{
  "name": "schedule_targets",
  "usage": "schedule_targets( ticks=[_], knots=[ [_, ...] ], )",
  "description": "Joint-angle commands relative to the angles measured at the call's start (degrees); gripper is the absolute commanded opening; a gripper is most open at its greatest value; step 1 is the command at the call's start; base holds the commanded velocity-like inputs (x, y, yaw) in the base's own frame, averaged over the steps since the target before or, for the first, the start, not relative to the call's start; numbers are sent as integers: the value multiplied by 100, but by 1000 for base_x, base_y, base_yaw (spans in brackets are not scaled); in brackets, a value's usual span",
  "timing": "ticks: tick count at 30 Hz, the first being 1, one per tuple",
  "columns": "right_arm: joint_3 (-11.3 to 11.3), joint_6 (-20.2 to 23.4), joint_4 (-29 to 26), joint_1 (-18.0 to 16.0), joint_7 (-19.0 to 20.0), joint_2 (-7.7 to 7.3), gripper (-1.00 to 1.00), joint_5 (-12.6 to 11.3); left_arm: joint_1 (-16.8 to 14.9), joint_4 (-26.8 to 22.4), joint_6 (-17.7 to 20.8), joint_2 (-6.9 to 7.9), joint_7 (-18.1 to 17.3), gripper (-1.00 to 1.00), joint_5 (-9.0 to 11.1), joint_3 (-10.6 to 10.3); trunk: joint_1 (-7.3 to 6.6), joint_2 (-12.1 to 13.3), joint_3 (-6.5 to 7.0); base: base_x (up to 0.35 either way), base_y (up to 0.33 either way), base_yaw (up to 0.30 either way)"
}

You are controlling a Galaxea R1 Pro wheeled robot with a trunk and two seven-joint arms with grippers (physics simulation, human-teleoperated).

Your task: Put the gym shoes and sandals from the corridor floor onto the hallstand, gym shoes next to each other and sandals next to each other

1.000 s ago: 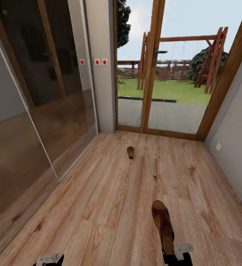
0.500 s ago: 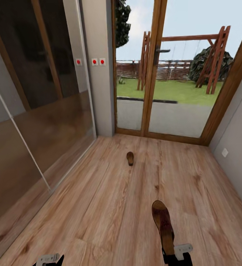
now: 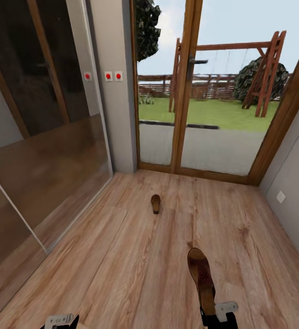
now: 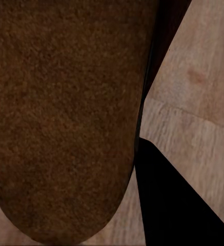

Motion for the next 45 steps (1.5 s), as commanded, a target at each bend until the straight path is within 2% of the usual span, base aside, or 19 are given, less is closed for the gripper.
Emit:
schedule_targets(
  ticks=[1,45],
  knots=[
    [-23,-18,7,-4,-24,2,-100,39,-4,3,-21,0,-25,100,-52,50,2,-2,-5,280,-199,0],
    [-23,-18,7,-6,-26,2,-100,46,-4,3,-21,0,-25,100,-46,50,2,-2,-5,246,-212,0]
  ],
)
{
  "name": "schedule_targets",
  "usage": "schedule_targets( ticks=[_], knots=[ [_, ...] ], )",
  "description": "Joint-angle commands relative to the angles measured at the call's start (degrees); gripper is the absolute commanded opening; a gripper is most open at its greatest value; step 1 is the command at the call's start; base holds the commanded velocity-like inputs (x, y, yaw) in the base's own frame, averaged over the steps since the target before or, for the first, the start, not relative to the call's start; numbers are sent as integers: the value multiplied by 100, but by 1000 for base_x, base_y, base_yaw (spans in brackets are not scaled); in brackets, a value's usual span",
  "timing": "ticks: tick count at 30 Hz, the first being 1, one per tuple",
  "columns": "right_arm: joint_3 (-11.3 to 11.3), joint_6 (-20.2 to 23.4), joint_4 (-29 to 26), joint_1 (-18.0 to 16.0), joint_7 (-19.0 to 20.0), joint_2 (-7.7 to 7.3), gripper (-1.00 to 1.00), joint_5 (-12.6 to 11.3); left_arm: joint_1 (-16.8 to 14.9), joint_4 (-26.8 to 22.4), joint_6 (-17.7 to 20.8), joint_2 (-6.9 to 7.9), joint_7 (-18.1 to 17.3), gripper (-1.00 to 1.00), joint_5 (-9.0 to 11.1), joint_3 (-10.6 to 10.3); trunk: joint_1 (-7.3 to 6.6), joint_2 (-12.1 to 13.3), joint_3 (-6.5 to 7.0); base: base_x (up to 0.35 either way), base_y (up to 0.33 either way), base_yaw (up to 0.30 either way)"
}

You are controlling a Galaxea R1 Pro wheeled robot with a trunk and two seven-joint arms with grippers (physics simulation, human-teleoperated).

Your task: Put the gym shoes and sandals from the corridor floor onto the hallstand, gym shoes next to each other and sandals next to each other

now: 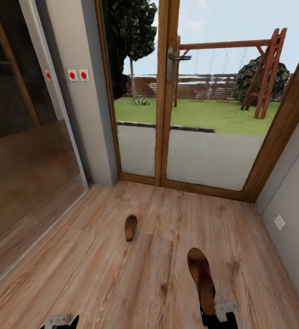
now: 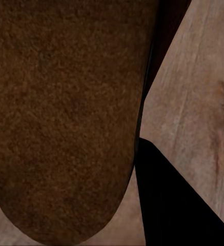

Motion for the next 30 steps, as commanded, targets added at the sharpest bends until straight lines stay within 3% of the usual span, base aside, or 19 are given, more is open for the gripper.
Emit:
schedule_targets(
  ticks=[1,16,30],
  knots=[
    [-23,-18,7,-5,-24,2,-100,40,-4,3,-21,0,-25,100,-52,50,2,-2,-5,272,-214,0],
    [-21,-18,7,-2,-24,2,-100,34,-4,3,-21,0,-25,100,-49,50,2,-2,-5,276,-210,0],
    [-16,-18,5,-3,-22,7,-100,35,-4,3,-21,0,-25,100,-50,50,2,-2,-5,281,-110,0]
  ],
)
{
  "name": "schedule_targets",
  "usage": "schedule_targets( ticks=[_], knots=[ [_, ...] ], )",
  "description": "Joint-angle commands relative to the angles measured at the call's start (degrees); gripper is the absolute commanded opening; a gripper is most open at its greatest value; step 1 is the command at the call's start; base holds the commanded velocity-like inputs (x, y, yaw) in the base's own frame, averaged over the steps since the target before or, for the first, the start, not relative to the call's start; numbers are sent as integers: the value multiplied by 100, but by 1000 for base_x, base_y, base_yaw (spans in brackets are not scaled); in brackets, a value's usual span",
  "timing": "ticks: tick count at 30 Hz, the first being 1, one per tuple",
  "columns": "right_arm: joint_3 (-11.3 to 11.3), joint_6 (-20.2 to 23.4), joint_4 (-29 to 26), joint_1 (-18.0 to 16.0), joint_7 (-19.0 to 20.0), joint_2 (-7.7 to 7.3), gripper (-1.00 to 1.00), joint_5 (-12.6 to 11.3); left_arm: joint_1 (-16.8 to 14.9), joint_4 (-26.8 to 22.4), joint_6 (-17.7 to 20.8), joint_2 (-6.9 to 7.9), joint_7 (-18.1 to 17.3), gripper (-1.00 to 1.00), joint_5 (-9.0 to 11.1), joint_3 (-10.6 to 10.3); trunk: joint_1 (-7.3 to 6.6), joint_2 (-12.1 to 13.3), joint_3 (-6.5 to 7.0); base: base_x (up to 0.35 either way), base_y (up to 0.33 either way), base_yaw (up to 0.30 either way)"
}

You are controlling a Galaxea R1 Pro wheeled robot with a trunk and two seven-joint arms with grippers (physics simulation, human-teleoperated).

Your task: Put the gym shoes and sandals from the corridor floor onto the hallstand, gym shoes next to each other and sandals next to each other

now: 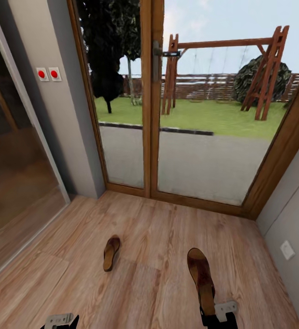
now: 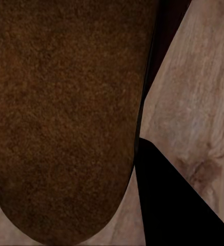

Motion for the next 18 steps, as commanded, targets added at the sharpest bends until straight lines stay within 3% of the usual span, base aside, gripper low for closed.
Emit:
schedule_targets(
  ticks=[1,9,18],
  knots=[
    [-26,-18,5,-4,-21,7,-100,39,-4,4,-20,-1,-25,100,-51,50,2,-2,-5,281,-98,0],
    [-24,-18,-1,-4,-24,41,-100,36,-4,4,-20,0,-25,100,-50,51,2,-2,-5,285,-31,13],
    [-25,-18,-1,-3,-21,38,-100,36,-4,4,-20,0,-25,100,-50,53,2,-2,-5,291,-26,232]
  ],
)
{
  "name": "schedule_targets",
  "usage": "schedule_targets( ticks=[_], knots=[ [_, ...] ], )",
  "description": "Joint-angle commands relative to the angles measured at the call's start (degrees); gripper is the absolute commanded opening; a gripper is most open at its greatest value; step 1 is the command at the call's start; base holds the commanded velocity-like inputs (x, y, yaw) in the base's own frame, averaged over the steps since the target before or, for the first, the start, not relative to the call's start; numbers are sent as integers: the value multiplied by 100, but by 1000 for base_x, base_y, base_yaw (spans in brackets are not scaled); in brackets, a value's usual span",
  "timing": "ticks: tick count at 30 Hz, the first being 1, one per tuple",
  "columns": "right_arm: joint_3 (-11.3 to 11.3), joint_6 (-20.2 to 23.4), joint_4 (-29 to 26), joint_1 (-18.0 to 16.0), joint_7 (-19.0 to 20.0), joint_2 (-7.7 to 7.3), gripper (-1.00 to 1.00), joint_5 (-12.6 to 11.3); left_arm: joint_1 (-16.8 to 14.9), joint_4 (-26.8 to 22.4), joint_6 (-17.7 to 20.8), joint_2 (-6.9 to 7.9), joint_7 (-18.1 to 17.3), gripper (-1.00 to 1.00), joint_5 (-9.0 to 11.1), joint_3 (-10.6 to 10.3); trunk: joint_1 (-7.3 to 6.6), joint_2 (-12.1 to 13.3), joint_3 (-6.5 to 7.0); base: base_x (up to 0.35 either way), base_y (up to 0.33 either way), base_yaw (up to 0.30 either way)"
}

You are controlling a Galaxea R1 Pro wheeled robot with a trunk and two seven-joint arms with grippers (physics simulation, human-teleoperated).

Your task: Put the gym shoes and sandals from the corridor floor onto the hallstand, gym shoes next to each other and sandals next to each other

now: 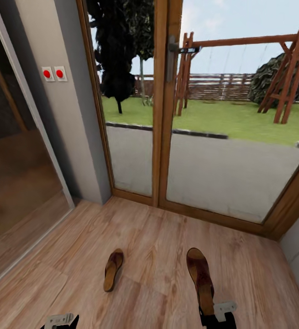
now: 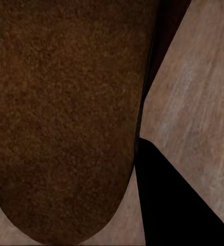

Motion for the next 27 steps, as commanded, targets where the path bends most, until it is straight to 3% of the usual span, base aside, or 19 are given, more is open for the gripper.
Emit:
schedule_targets(
  ticks=[1,16,27],
  knots=[
    [-24,-18,7,-3,-21,0,-100,39,-6,5,-20,0,-25,100,-52,50,2,-2,-5,283,-70,189],
    [-24,-18,8,-4,-18,-3,-100,39,-6,1,-20,6,-25,100,-45,55,2,-2,-5,99,-18,43],
    [-16,-16,-23,-5,17,8,-100,54,-6,-2,-13,7,-25,100,78,59,2,-2,-5,293,0,1]
  ],
)
